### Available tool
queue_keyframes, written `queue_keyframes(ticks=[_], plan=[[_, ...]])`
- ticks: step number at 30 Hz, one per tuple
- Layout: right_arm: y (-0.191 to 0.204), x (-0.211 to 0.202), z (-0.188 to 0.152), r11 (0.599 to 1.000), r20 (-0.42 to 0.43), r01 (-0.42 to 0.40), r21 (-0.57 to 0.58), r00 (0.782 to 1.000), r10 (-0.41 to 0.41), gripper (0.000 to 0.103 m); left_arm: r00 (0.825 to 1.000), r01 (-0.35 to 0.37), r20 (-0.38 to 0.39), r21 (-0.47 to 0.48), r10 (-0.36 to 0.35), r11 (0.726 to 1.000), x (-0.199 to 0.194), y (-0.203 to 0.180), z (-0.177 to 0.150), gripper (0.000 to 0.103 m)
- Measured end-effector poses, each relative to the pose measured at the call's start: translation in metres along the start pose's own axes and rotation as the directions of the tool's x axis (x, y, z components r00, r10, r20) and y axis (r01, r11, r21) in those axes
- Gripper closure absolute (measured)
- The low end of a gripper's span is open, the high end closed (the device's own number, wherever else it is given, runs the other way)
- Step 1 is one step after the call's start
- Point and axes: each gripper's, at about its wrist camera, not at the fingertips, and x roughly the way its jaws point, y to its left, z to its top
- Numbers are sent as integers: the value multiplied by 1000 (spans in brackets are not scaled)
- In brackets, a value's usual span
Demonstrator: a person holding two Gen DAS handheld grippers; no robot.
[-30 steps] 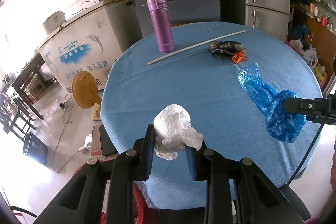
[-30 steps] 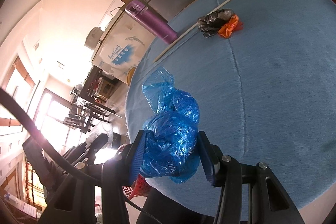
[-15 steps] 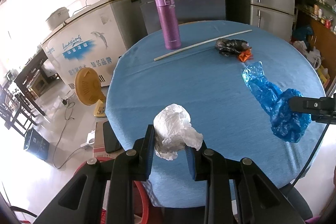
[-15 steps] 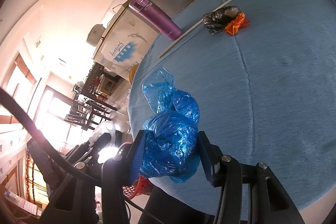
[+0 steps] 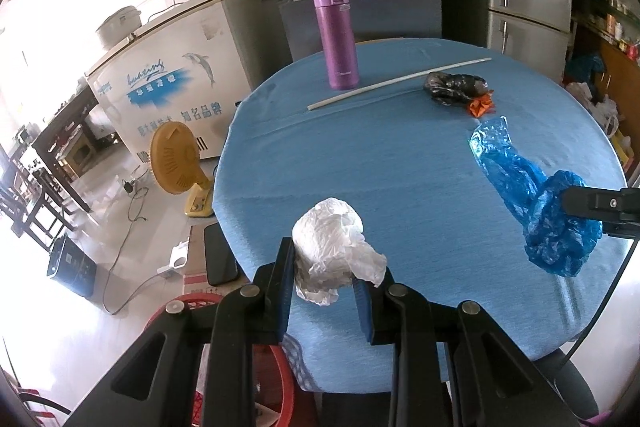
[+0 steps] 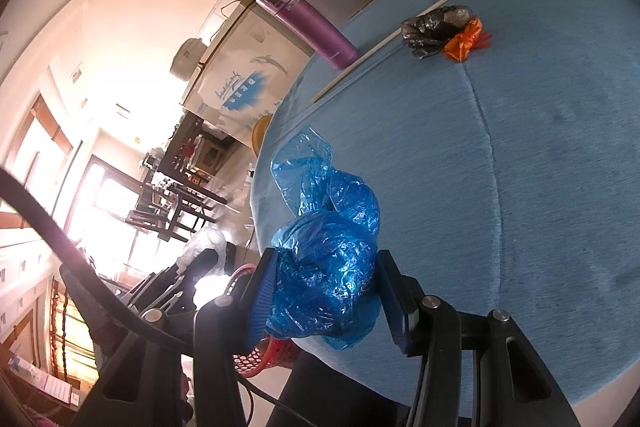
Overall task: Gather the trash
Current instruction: 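Lift the tissue and blue bag off the table with both tools, then carry the tissue and blue bag over the red basket and release both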
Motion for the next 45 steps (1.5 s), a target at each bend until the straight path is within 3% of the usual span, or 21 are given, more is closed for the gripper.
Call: queue_keyframes(ticks=[11, 27, 39, 45], plan=[[11, 15, 1, 1000, -27, -12, -28, 1000, 12, 51, 1000, -18, -10, -30, 17, 999, 5, 18, -6, 74], [61, 56, 5, 981, -94, -40, -191, 995, 22, 51, 996, -76, -54, -98, 71, 992, 15, 59, -26, 73], [108, 89, -5, 945, -177, -101, -311, 983, 47, 51, 973, -196, -162, -185, 166, 963, 17, 121, -71, 73], [136, 108, -15, 916, -226, -142, -375, 972, 59, 51, 958, -230, -224, -234, 178, 945, 16, 145, -96, 73]])
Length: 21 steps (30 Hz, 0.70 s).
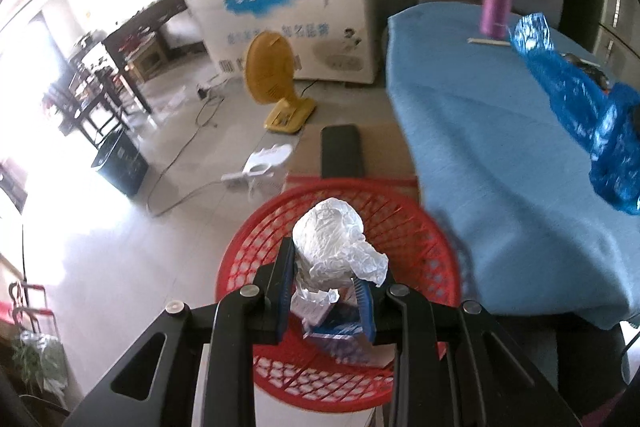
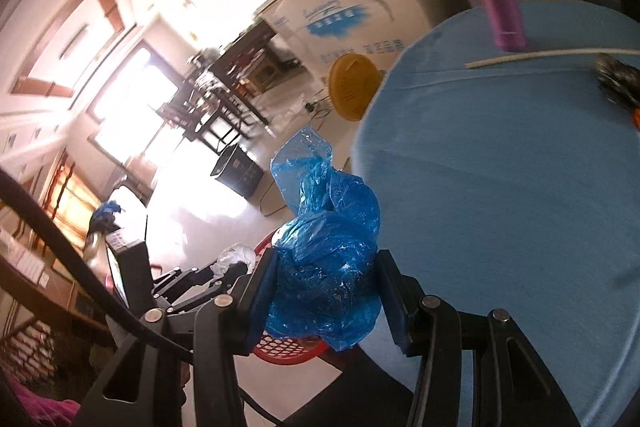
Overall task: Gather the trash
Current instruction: 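Carry the tissue and blue bag over the red basket and release both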
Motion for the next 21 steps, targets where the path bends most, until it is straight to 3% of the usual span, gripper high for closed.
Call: queue_keyframes(ticks=[10, 21], plan=[[33, 53, -9, 998, -93, -49, -49, 995, 44, 51, 999, -5, -53, -19, 4, 1000, 8, 19, -19, 73], [25, 98, -32, 999, -203, -37, 29, 978, 42, 51, 991, 32, -127, -48, -38, 998, 26, 27, -39, 73]])
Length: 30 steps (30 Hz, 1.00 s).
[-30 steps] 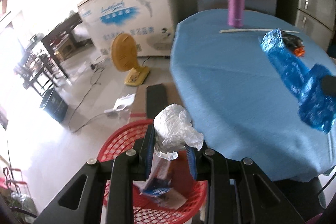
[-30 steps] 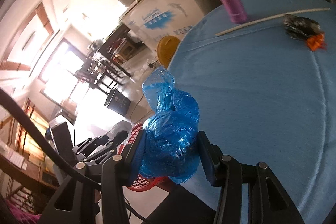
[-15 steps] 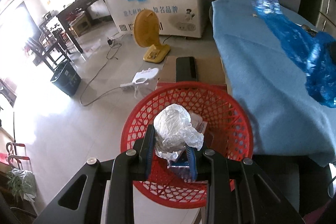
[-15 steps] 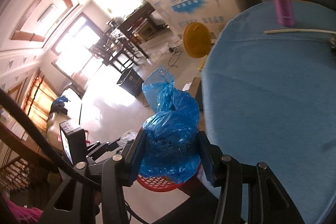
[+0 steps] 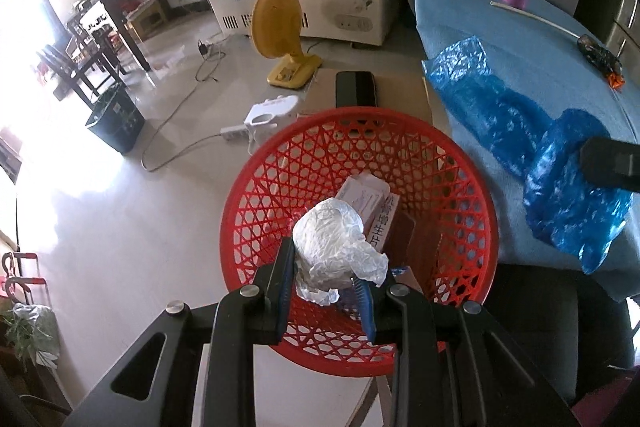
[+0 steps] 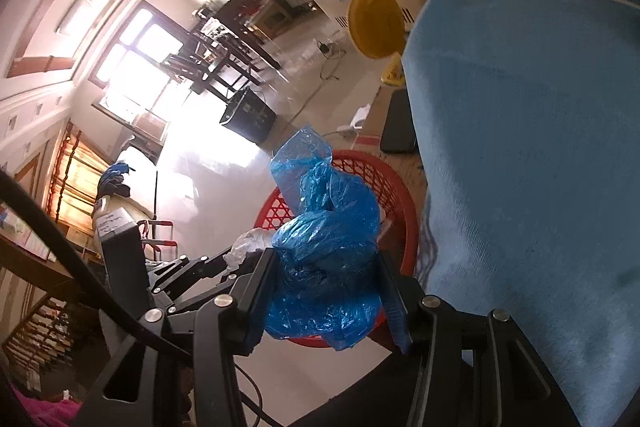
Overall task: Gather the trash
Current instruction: 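Carry the tissue and blue bag over the red basket and release both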
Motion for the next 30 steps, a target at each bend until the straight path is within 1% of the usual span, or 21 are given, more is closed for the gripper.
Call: queue_keyframes(ticks=[12, 16, 17, 19, 24, 30], plan=[[-8, 19, 1, 998, -33, 13, 67, 999, -11, 49, 1000, 12, -20, -10, -12, 1000, 6, 2, 1, 72], [-7, 23, 6, 997, -42, -6, 80, 999, 10, 47, 1000, 17, -16, -1, -17, 1000, 6, 4, 2, 67], [-7, 19, 1, 996, -43, -11, 86, 999, 15, 46, 1000, 17, -14, 2, -17, 1000, 6, 3, 2, 65], [-10, 20, 4, 994, -49, -32, 106, 998, 37, 46, 1000, 15, -5, 5, -15, 1000, 4, 4, 3, 57], [-15, 17, 6, 987, -25, -76, 138, 996, 81, 45, 1000, -10, 24, 12, 10, 1000, -1, 4, 6, 46], [-24, 5, 6, 986, 19, -84, 145, 996, 82, 45, 1000, -15, 21, 6, 15, 1000, -3, 6, 9, 45]])
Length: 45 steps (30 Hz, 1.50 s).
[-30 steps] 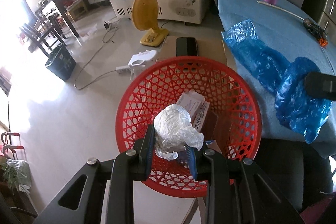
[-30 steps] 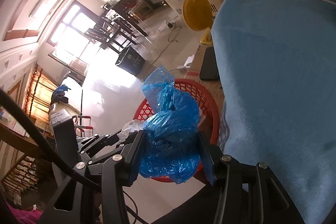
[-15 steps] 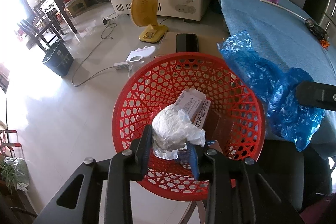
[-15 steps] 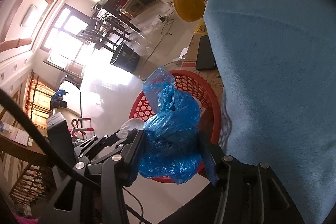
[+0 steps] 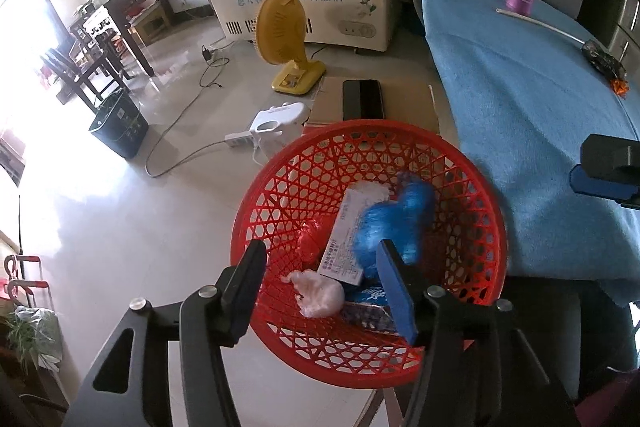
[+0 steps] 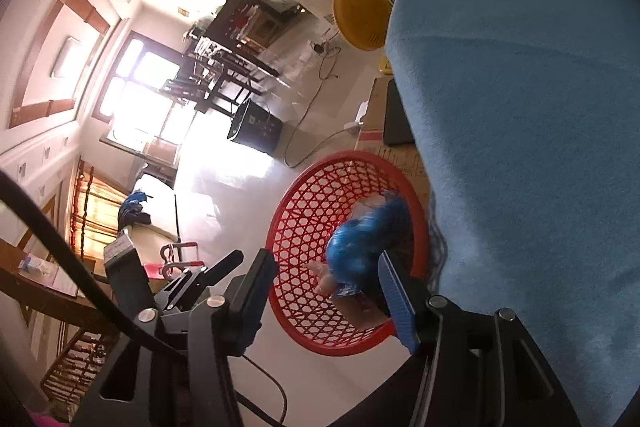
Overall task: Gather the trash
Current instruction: 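Carry the tissue and blue bag over the red basket and release both, then move both tools back over the table toward the black and orange bags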
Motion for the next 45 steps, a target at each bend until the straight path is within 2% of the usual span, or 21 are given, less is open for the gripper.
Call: queue_keyframes(ticks=[11, 21, 26, 29, 34, 39, 42, 45], plan=[[-27, -58, 11, 998, 156, 8, 59, 988, -17, 45, 1000, 21, 14, 52, -22, 998, -9, -29, 9, 44], [-81, -127, 6, 984, 306, -10, 180, 951, -46, 45, 996, 58, 53, 155, -66, 986, -25, -80, 29, 43], [-122, -167, 2, 966, 380, -14, 258, 921, -88, 45, 992, 80, 74, 217, -99, 973, -35, -117, 44, 43], [-147, -192, 3, 953, 422, -6, 302, 898, -128, 45, 987, 120, 72, 252, -142, 960, -39, -141, 56, 42], [-189, -236, 10, 925, 487, 50, 377, 838, -244, 45, 980, 149, 76, 313, -181, 938, -40, -180, 78, 41], [-237, -260, 44, 877, 491, 137, 461, 784, -381, 45, 973, 172, 84, 366, -217, 915, -42, -211, 100, 41], [-267, -261, 70, 849, 460, 149, 507, 786, -413, 46, 968, 172, 101, 393, -228, 904, -45, -227, 114, 41], [-289, -257, 96, 825, 434, 177, 537, 780, -450, 55, 964, 173, 113, 417, -240, 892, -45, -238, 130, 41]])
